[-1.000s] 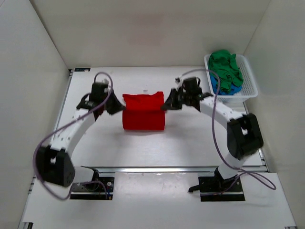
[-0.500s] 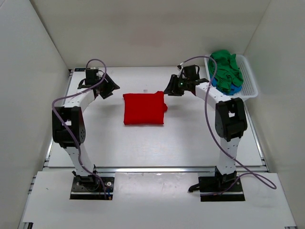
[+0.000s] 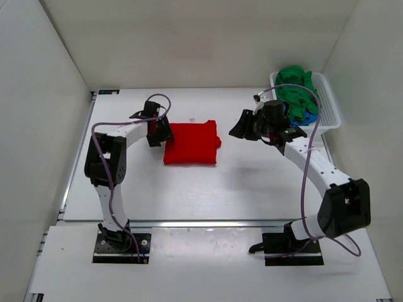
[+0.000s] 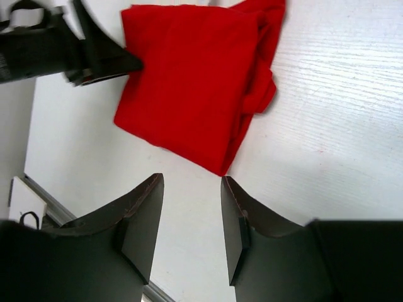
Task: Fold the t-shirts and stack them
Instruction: Put the neatly folded tshirt into the corner of the board with the left arm
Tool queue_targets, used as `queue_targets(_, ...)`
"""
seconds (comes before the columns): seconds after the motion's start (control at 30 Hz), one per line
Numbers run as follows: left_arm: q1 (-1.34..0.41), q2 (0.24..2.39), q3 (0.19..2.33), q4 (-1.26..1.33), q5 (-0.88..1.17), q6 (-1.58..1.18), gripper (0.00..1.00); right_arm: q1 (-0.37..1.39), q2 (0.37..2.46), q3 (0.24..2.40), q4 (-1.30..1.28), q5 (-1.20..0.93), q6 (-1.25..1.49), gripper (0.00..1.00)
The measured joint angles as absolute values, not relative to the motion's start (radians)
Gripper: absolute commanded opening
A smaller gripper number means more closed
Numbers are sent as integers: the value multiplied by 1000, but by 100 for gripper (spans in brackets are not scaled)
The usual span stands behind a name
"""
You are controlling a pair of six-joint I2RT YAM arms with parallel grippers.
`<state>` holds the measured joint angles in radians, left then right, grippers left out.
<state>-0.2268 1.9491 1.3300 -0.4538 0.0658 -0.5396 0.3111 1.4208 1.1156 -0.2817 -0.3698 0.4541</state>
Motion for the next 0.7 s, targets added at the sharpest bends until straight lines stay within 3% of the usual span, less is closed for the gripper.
queue_targets(0.1,-263,2056,1467,-551,9,-511,65,304,1367,1085,-270,-374,467,37)
queue_targets(0.2,-301,2133,1596,-644,-31,-491,10,295,1351,1071,-267,-380,475,33)
queue_targets(0.23,-309,2158,1639,-673,-39,-486,3,293,1349,1068,-268,-382,477,31)
queue_targets(0.43,-307,2268,1855,-845,-101,-448,0,280,1333,1066,-269,-393,479,22)
queue_targets(0.7,-117,2456,2247,-1011,-213,-404,0,282,1288,1066,-279,-400,476,19)
